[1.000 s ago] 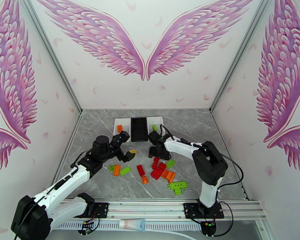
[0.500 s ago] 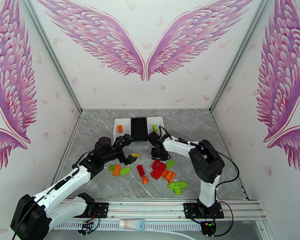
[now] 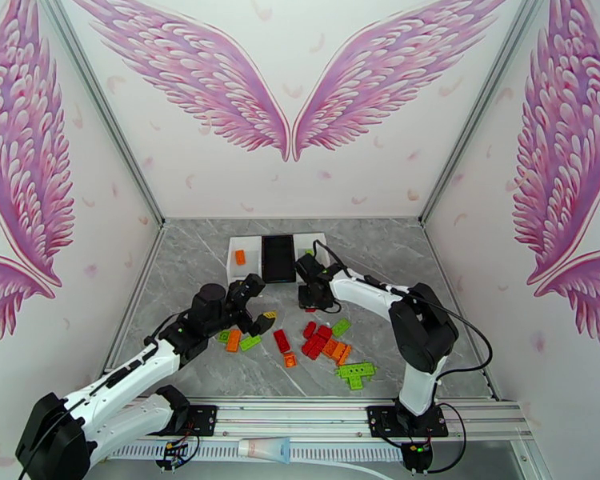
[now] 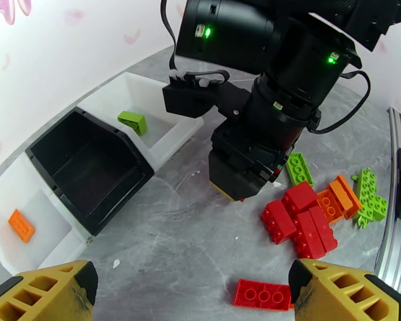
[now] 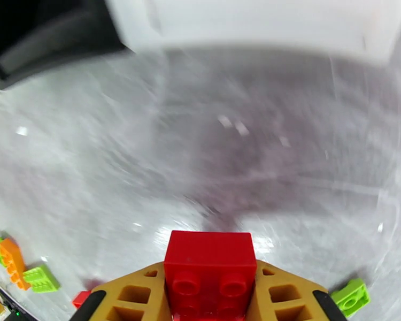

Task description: Sort the legos into containers by color

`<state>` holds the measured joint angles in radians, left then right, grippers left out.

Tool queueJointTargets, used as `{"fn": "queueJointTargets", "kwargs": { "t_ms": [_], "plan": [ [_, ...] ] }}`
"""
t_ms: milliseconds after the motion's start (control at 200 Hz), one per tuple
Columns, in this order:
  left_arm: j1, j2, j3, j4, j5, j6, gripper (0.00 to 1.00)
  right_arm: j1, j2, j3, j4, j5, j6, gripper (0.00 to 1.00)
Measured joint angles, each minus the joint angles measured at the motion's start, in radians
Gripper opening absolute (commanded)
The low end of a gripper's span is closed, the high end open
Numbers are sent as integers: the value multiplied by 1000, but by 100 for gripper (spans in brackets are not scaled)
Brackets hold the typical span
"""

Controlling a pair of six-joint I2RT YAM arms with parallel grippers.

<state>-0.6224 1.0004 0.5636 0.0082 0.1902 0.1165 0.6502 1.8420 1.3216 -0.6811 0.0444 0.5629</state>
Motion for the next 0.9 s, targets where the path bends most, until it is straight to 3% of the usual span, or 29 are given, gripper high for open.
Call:
{"fn": "queueJointTargets", "kwargs": {
  "t_ms": [400, 615, 900],
  "plan": [
    [-140, -11, 21, -22, -272, -173, 99, -20, 52, 225, 118, 2, -173, 22],
    [-244, -15, 23, -30, -421, -276, 99, -22, 185, 389, 133, 0, -222, 22],
    [-274, -73, 23, -109, -528, -382, 99, -22, 364, 573, 172, 18, -278, 23]
  ]
}}
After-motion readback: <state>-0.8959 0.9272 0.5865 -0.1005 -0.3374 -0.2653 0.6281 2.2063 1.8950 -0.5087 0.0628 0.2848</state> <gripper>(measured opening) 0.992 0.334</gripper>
